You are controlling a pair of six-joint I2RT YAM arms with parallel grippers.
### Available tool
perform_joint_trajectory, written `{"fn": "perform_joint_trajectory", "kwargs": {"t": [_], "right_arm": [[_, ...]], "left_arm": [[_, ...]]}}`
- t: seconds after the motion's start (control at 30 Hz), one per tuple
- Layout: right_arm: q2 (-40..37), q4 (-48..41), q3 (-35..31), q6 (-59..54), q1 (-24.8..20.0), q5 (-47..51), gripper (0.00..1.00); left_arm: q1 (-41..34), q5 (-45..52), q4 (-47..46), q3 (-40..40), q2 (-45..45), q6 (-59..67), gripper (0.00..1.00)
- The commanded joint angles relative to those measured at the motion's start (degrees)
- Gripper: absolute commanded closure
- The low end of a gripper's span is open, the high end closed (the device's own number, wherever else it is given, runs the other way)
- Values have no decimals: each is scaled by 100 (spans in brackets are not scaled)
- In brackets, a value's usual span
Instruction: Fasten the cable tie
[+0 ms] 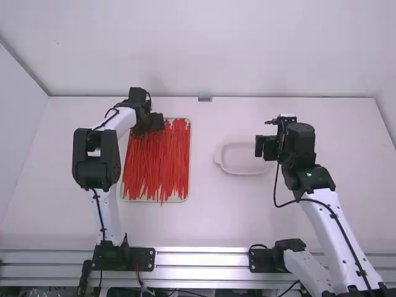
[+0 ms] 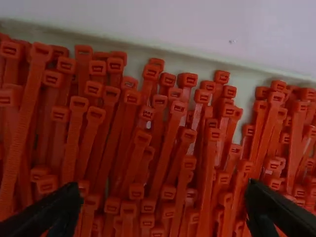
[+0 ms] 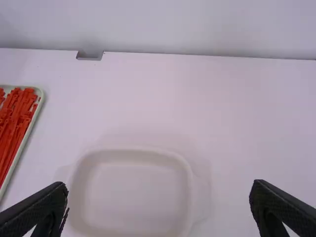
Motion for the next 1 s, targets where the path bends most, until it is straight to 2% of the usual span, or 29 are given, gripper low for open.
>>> {"fn": "perform_joint_trajectory", "kwargs": {"t": [0.0, 0.27, 0.63, 0.87, 0.97], "right_arm": [[9, 20, 186, 2, -2, -11, 2], [9, 0, 186, 0, -11, -11, 2], [9, -2, 186, 2, -72, -11, 2], [9, -2, 186, 20, -72, -11, 2], [9, 0, 186, 20, -63, -9, 2]], "left_arm": [[-79, 170, 44, 116, 103, -68, 22], [-275, 149, 223, 116, 120, -81, 36], [-339, -293, 146, 114, 177, -227, 40], [-339, -586, 170, 57, 177, -332, 39], [-343, -586, 236, 57, 210, -317, 43]]}}
